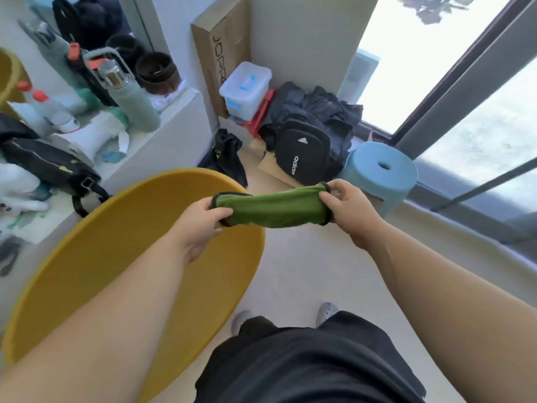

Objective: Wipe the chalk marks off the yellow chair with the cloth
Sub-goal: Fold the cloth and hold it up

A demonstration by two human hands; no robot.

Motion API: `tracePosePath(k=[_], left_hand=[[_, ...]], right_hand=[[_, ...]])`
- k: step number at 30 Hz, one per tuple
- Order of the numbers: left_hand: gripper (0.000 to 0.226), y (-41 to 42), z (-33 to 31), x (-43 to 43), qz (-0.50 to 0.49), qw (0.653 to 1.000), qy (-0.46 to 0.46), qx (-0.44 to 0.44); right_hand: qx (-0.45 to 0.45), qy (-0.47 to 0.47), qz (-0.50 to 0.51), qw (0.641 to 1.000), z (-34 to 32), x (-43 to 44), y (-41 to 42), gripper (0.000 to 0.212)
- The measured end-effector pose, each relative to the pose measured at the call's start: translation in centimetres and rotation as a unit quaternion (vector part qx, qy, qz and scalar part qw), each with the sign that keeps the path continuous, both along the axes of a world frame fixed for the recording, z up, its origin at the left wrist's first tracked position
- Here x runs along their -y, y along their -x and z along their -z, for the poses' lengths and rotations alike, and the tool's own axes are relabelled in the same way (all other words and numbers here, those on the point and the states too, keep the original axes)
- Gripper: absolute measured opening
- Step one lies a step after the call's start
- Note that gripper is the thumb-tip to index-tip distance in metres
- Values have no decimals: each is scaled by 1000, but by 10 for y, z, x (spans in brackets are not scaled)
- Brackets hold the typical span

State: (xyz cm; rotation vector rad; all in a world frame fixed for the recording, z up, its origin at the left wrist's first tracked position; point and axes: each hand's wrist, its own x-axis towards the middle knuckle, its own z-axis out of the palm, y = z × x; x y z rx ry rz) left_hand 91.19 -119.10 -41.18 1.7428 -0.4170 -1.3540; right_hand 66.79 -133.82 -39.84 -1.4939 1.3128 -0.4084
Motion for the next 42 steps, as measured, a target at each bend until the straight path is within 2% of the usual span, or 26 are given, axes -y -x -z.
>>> tracePosePath(k=[3, 5, 6, 8, 10, 11, 14, 15, 17, 19, 21, 23, 24, 26, 28, 30, 32, 34, 38, 42], left_hand=[[27, 38, 6, 34, -37, 999, -14, 33], [50, 63, 8, 57, -42, 998, -25, 42], [61, 78, 8, 69, -21, 999, -20, 42], [65, 113, 4, 92, 66, 995, 0, 75], [59, 151, 3, 118, 154, 972, 4, 176], [55, 169, 2, 131, 191, 949, -3, 249], [39, 218, 4, 172, 275, 851, 10, 447], [34, 232, 5, 185, 279, 832, 20, 478], [23, 253, 3, 210, 265, 819, 30, 508], [14, 264, 0, 233, 258, 809, 29, 527], [9, 268, -1, 255, 257, 804, 35, 535], [11, 271, 0, 277, 257, 811, 54, 523], [12, 273, 1, 287, 250, 828, 57, 498], [13, 276, 4, 309, 204, 898, 46, 388], [15, 279, 11, 331, 132, 965, 29, 226], [20, 281, 22, 358, 69, 992, 28, 104], [23, 285, 38, 389, 32, 999, 25, 26], [24, 292, 55, 426, 31, 999, 3, -12], [20, 306, 85, 495, 61, 995, -48, -56], [17, 329, 97, 556, 83, 993, -56, -63]], right_hand=[[18, -15, 87, 996, 8, 16, 37, 11], [20, -18, 126, 992, 14, 32, 66, 12], [18, -17, 134, 991, 18, 43, 82, 10], [29, -25, 137, 990, 21, 65, 113, 14], [49, -43, 125, 990, 22, 89, 146, 23], [48, -43, 116, 991, 22, 103, 163, 25], [20, -8, 88, 996, 21, 141, 214, 26], [12, 0, 78, 997, 20, 153, 230, 21], [5, -2, 42, 999, 15, 174, 257, 16], [-23, 7, -16, 1000, 11, 195, 278, 41], [-128, 62, -89, 986, 15, 216, 291, 52], [-228, 127, -157, 953, 24, 237, 300, 43], [-253, 146, -177, 940, 28, 248, 304, 34], [-257, 149, -174, 939, 36, 270, 313, 18], [-191, 80, -112, 972, 45, 293, 324, 9], [-56, -58, -7, 997, 49, 314, 330, 8], [44, -147, 82, 985, 54, 336, 331, 9], [64, -155, 141, 976, 61, 360, 325, 12], [-35, -86, 263, 960, 81, 402, 302, 8], [-89, -27, 252, 963, 100, 433, 272, 5]])
